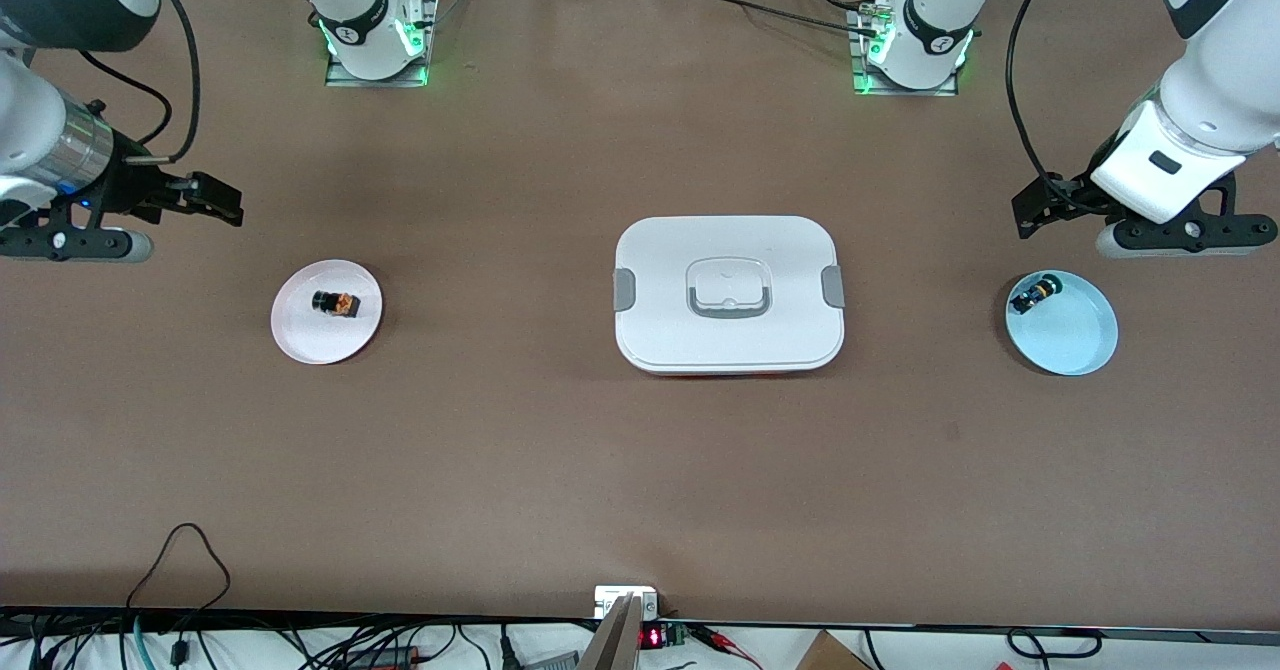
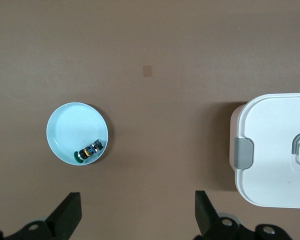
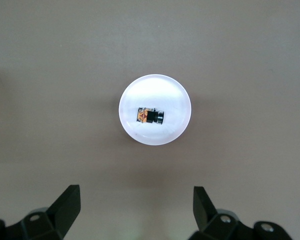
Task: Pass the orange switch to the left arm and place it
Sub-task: 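Reach the right gripper toward the orange switch on the white plate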
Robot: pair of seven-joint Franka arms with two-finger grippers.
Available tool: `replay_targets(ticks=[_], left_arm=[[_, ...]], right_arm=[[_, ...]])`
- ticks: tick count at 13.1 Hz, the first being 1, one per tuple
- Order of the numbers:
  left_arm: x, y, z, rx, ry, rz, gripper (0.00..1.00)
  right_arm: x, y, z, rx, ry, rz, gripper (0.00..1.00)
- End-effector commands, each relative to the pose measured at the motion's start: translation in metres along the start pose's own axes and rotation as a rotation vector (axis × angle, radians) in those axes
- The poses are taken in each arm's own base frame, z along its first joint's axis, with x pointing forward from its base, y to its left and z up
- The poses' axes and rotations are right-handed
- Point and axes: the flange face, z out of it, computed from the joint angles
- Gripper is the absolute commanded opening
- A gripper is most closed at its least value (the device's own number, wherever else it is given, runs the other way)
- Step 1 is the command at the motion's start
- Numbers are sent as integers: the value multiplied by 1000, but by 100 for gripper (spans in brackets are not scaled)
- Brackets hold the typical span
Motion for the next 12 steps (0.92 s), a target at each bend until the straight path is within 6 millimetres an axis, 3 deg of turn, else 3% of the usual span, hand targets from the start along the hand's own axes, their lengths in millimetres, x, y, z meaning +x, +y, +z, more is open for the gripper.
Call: replay_targets(ticks=[1,2,5,9,12], left_arm=[[3,-1,-4,-13,-10,-2,100],[3,-1,-5,-13,-10,-2,100],[3,-1,-4,-13,-10,-2,100],[3,-1,-5,-13,-9,-2,100],[3,-1,-4,-13,-10,-1,100]], right_arm=[[15,6,23,-5,-3,27,100],[20,6,36,-5,-2,28,100],[21,10,108,-2,42,37,100],[9,6,168,-4,17,103,100],[7,0,232,-13,-26,98,100]])
